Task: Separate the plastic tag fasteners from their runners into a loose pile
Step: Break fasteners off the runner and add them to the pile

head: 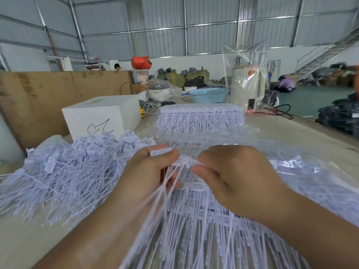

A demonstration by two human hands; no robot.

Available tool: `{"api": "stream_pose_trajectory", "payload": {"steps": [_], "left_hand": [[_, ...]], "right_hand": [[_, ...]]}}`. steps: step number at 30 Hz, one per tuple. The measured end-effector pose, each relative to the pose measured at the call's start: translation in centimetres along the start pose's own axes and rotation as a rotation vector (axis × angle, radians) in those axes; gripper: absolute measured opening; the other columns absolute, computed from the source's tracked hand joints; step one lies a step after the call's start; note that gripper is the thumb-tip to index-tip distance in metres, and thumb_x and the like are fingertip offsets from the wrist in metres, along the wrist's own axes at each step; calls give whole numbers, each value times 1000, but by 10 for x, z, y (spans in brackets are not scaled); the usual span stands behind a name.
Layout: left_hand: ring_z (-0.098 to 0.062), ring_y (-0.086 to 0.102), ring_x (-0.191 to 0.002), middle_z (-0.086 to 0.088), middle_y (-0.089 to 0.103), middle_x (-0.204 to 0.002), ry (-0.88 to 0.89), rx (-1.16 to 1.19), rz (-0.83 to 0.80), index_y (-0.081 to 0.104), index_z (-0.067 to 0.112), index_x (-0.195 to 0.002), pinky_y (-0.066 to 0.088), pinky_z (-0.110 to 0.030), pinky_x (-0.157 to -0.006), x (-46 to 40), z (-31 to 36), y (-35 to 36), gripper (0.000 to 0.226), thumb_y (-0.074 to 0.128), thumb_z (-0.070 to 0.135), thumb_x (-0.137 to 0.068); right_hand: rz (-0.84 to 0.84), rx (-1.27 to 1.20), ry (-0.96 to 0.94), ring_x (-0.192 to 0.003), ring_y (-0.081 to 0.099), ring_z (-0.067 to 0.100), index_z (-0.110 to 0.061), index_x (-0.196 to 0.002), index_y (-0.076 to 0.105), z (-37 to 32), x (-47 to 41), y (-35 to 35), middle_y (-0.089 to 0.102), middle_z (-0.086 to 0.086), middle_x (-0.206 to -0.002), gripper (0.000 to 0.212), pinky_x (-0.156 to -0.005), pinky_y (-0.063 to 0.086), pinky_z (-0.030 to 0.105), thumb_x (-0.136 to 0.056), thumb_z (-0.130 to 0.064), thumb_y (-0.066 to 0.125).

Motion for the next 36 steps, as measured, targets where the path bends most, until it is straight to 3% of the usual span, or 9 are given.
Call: {"api": "stream_pose_trajectory", "payload": {"steps": [1,3,7,13,17,21,26,30,36], "left_hand": [[-13,46,-28,-4,50,-42,-51,20,-34,64,11,-65,38,-17,-31,0,0,1,5,69,13,-66],[-10,44,-26,-2,47,-40,-118,54,-83,62,14,-46,37,-13,-32,-4,-4,-3,32,65,9,-78],[-9,45,-28,-1,49,-41,-130,21,-69,61,16,-40,41,-12,-36,-6,-8,-5,51,59,5,-89],[-13,47,-32,-5,49,-43,97,20,254,53,6,-63,41,-17,-37,-18,22,-55,31,56,4,-95],[-17,65,-54,-1,67,-66,314,-60,133,59,21,-88,52,-29,-46,3,20,-21,15,68,9,-86],[-19,68,-67,2,72,-78,346,-190,-71,62,37,-89,55,-33,-51,19,10,9,26,76,23,-73],[-16,66,-64,-3,70,-75,222,-163,-112,61,28,-96,53,-30,-52,19,2,9,40,82,30,-62],[-18,68,-68,-4,73,-80,168,-210,-122,67,34,-85,51,-29,-55,13,-3,3,30,85,25,-63],[-23,69,-70,-13,74,-86,211,-125,34,65,26,-90,51,-29,-49,1,2,-16,36,76,25,-55]], "right_hand": [[17,37,-27,-41,39,23,-21,-65,31,-4,0,-1,30,-7,-54,34,-36,40,37,-92,-27,51],[45,92,-58,-39,42,26,-19,-62,35,-5,0,1,37,-3,-51,31,-33,41,37,-91,-27,44],[59,169,-98,-41,44,27,-12,-61,54,-6,-1,6,45,2,-51,36,-35,41,34,-92,-26,44],[207,-172,-97,-47,38,18,-13,-67,49,-20,6,-12,36,-6,-57,34,-41,36,34,-97,-30,47],[52,-408,106,-42,43,9,-32,-102,46,-10,5,0,49,-7,-53,19,-40,32,23,-98,-50,46],[-114,-488,196,-53,53,5,-50,-134,21,4,9,19,65,-6,-78,56,-49,37,21,-83,-66,37],[-151,-465,206,-53,53,1,-36,-145,20,12,11,23,64,-4,-74,69,-49,37,19,-84,-66,37],[-193,-412,218,-57,54,3,-37,-136,32,13,12,25,60,-4,-69,62,-54,40,25,-83,-70,35],[-248,-538,315,-43,40,8,-19,-81,54,23,12,17,48,5,-59,35,-49,38,34,-93,-52,47]]}}
Point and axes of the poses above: each hand's wrist, its own x-axis away from the middle knuckle, its own y-axis out of the palm, z = x × y, the point moved 3 cm from there along -x, towards the middle knuckle
